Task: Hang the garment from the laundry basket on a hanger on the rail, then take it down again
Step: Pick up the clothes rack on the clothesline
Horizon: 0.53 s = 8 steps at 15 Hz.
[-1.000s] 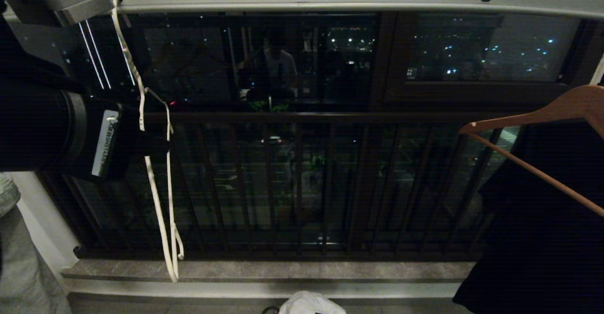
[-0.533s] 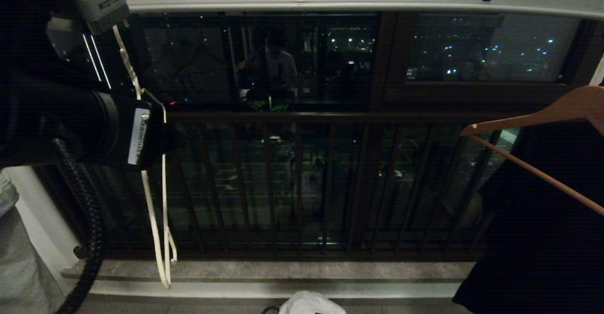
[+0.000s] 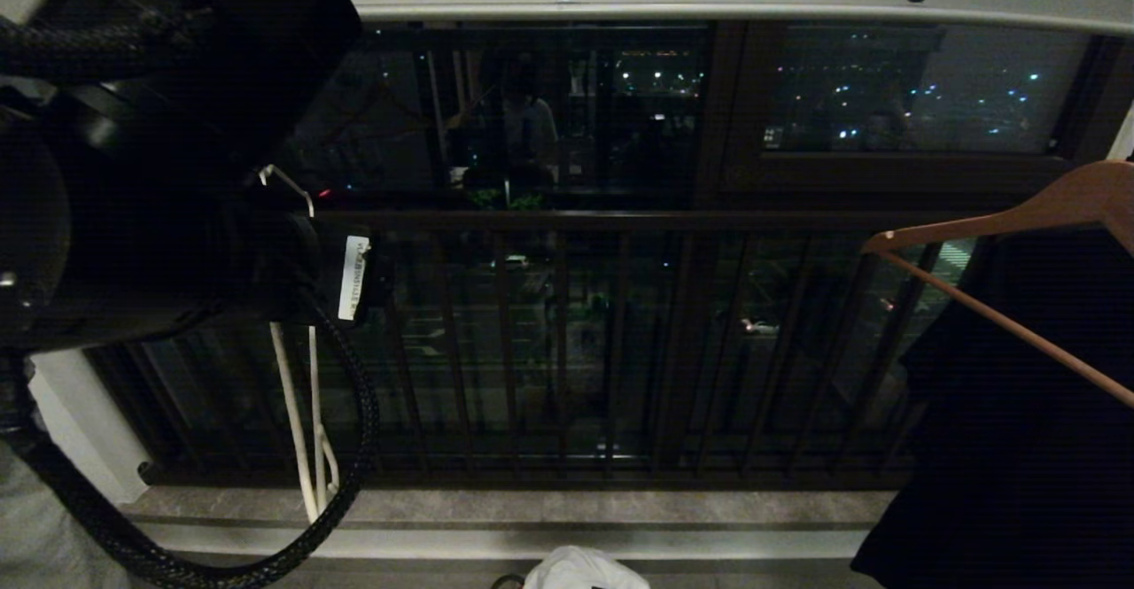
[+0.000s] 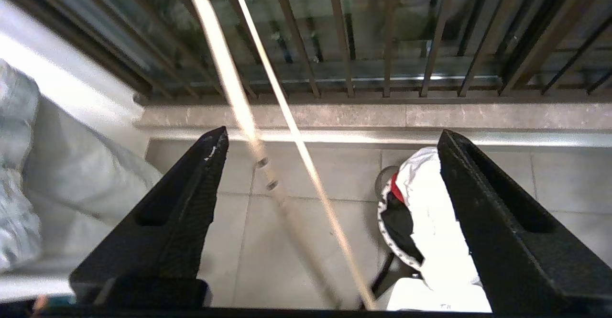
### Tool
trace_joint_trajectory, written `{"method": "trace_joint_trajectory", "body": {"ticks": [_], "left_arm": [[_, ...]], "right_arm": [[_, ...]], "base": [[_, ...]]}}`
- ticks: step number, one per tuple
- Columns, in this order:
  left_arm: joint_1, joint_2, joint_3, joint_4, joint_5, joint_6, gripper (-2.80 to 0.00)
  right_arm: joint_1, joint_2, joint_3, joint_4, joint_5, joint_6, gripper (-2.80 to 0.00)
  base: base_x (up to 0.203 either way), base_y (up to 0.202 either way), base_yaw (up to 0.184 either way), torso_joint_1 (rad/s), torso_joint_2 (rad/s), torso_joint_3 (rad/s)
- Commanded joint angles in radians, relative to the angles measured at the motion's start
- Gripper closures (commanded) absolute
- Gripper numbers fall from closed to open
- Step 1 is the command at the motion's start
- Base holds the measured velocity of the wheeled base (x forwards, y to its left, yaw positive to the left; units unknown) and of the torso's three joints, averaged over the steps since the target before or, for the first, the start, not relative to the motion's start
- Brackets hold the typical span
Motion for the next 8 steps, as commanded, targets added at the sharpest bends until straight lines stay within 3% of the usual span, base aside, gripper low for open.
{"method": "trace_joint_trajectory", "body": {"ticks": [1, 4, 8], "left_arm": [[0.001, 0.014, 0.031, 0.005, 0.009, -0.041, -2.8], [0.001, 0.01, 0.038, 0.005, 0.01, -0.06, -2.8], [0.001, 0.014, 0.038, 0.005, 0.01, -0.131, -2.8]], "right_arm": [[0.0, 0.0, 0.002, 0.0, 0.0, 0.0, 0.0], [0.0, 0.0, 0.002, 0.0, 0.0, 0.0, 0.0], [0.0, 0.0, 0.002, 0.0, 0.0, 0.0, 0.0]], "base": [[0.0, 0.0, 0.0, 0.0, 0.0, 0.0], [0.0, 0.0, 0.0, 0.0, 0.0, 0.0], [0.0, 0.0, 0.0, 0.0, 0.0, 0.0]]}}
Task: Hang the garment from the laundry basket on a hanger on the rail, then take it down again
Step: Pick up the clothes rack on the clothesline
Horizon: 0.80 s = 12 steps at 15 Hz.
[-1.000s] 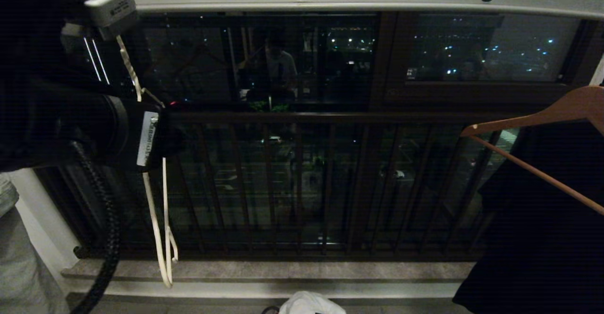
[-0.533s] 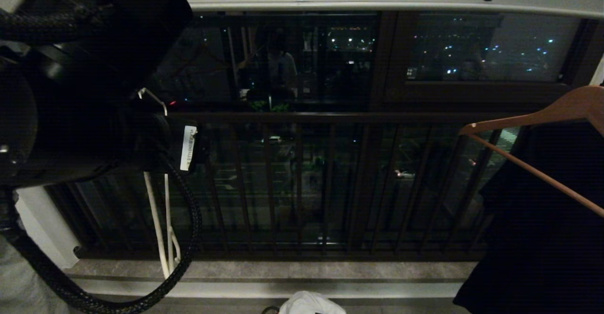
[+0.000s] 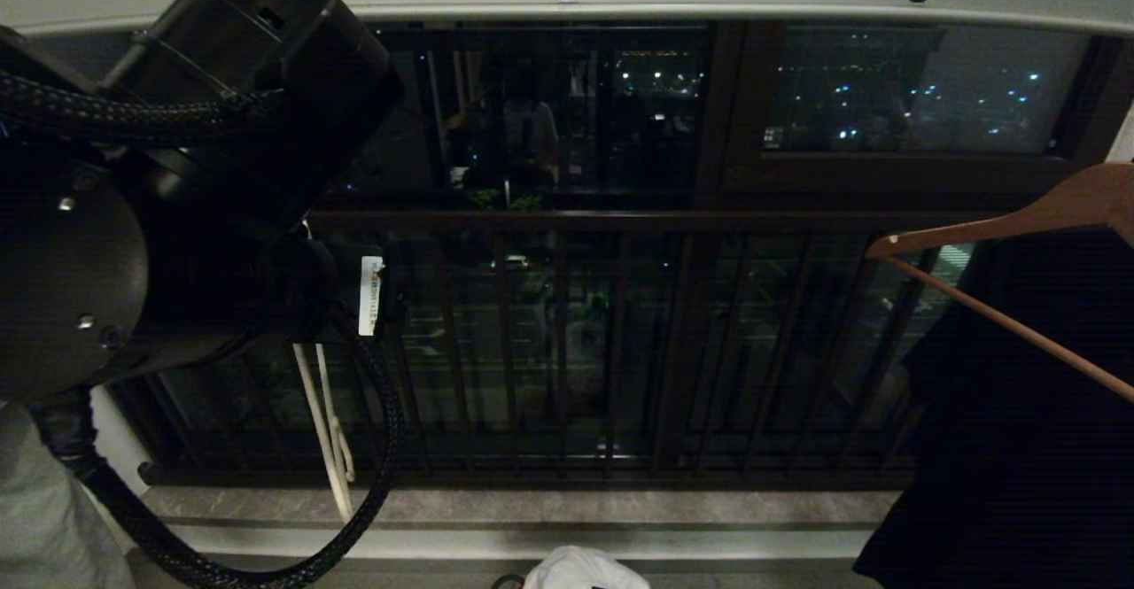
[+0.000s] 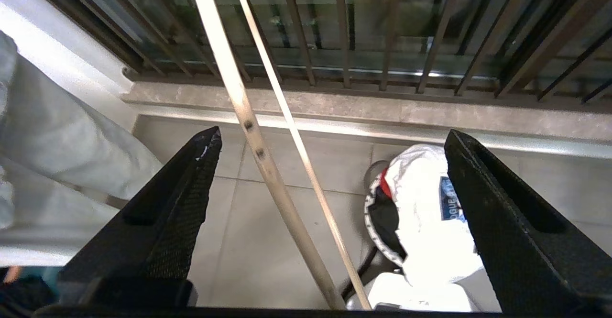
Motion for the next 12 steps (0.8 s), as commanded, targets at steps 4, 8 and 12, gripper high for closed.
{"method": "trace_joint_trajectory", "body": {"ticks": [4, 8, 12], "left_arm": [[0.012, -0.005, -0.004, 0.005, 0.008, -0.077, -2.8], [0.02, -0.009, 0.001, 0.005, 0.009, -0.078, -2.8], [0.02, -0.011, 0.014, 0.007, 0.009, -0.077, 0.0]], "right_arm": [[0.0, 0.0, 0.002, 0.0, 0.0, 0.0, 0.0], [0.0, 0.0, 0.002, 0.0, 0.0, 0.0, 0.0], [0.0, 0.001, 0.002, 0.0, 0.0, 0.0, 0.0]], "base": [[0.0, 0.0, 0.0, 0.0, 0.0, 0.0], [0.0, 0.0, 0.0, 0.0, 0.0, 0.0], [0.0, 0.0, 0.0, 0.0, 0.0, 0.0]]}}
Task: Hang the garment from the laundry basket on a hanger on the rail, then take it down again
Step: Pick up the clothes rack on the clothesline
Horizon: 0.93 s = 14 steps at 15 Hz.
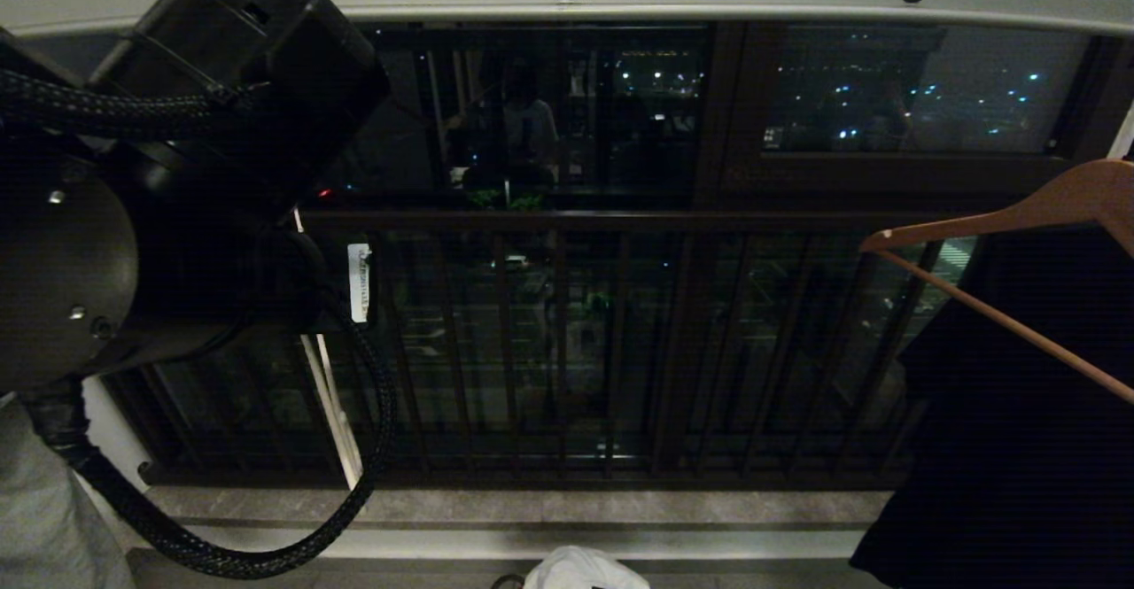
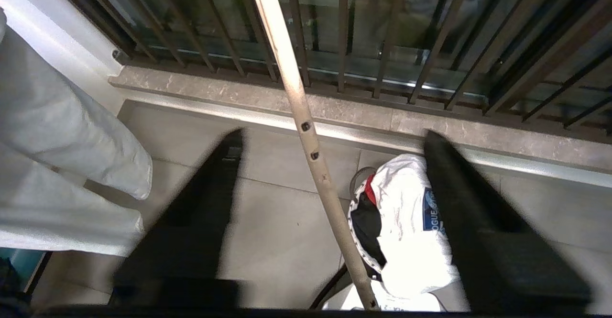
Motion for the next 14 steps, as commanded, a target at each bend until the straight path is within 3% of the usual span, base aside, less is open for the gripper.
{"method": "trace_joint_trajectory", "body": {"ticks": [1, 14], "left_arm": [[0.0, -0.01, 0.019, 0.007, 0.006, -0.002, 0.0], [0.002, -0.117, 0.11, 0.007, 0.007, 0.004, 0.0]], "right_arm": [[0.0, 0.0, 0.002, 0.0, 0.0, 0.0, 0.0], [0.0, 0.001, 0.002, 0.0, 0.0, 0.0, 0.0]], "base": [[0.0, 0.0, 0.0, 0.0, 0.0, 0.0], [0.0, 0.0, 0.0, 0.0, 0.0, 0.0]]}}
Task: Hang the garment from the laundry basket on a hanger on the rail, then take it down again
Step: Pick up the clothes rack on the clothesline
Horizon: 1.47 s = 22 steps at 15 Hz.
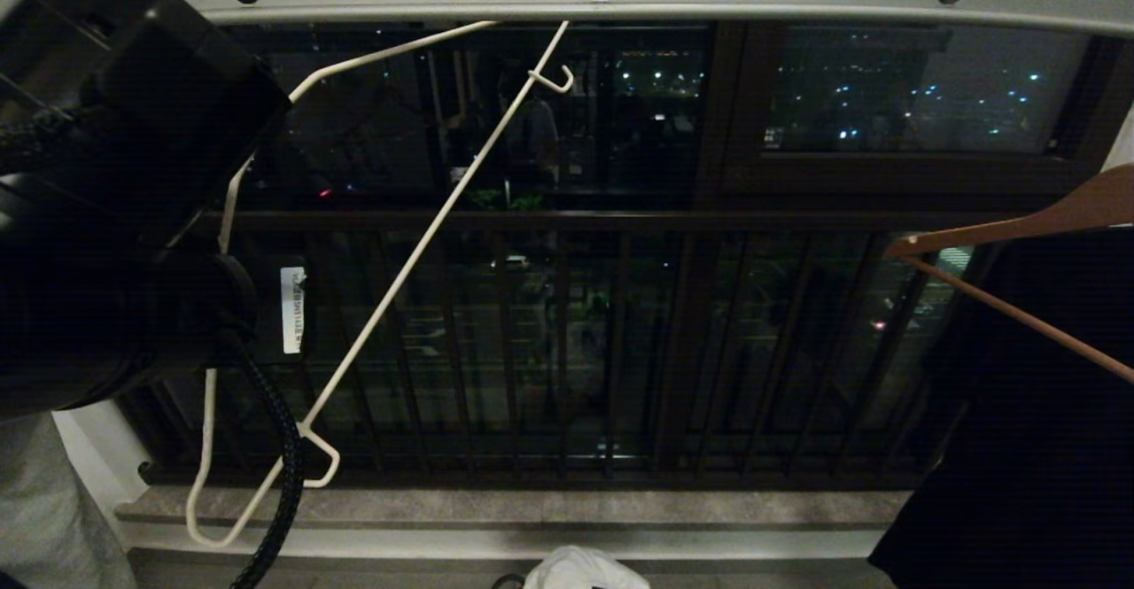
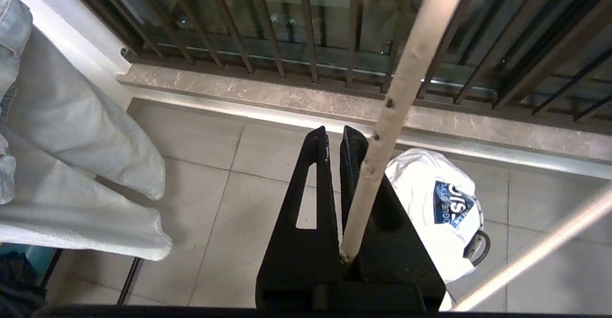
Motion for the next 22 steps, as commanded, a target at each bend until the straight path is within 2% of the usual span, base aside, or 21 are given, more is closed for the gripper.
{"method": "trace_joint_trajectory", "body": {"ticks": [1, 5, 8, 15, 18, 20, 22], "left_arm": [[-0.001, -0.024, 0.017, 0.003, 0.005, -0.004, 0.0], [-0.002, -0.06, 0.027, -0.001, 0.006, -0.001, 0.0], [-0.003, -0.125, 0.046, -0.047, 0.004, 0.023, 0.0], [-0.007, -0.294, 0.279, -0.209, -0.008, 0.161, 0.0], [-0.039, -0.37, 0.314, -0.212, -0.076, 0.202, 0.0], [-0.046, -0.404, 0.339, -0.212, -0.087, 0.229, 0.0], [-0.06, -0.436, 0.403, -0.214, -0.091, 0.289, 0.0]], "right_arm": [[0.0, 0.0, 0.002, 0.0, 0.0, 0.0, 0.0], [0.0, 0.001, 0.002, 0.0, 0.0, 0.0, 0.0], [0.0, 0.0, 0.002, 0.0, 0.0, 0.0, 0.0], [0.0, 0.0, 0.002, 0.0, 0.0, 0.0, 0.0], [0.0, 0.0, 0.002, 0.0, 0.0, 0.0, 0.0], [0.0, 0.0, 0.002, 0.0, 0.0, 0.0, 0.0], [0.0, 0.0, 0.002, 0.0, 0.0, 0.0, 0.0]], "base": [[0.0, 0.0, 0.0, 0.0, 0.0, 0.0], [0.0, 0.0, 0.0, 0.0, 0.0, 0.0], [0.0, 0.0, 0.0, 0.0, 0.0, 0.0], [0.0, 0.0, 0.0, 0.0, 0.0, 0.0], [0.0, 0.0, 0.0, 0.0, 0.0, 0.0], [0.0, 0.0, 0.0, 0.0, 0.0, 0.0], [0.0, 0.0, 0.0, 0.0, 0.0, 0.0]]}}
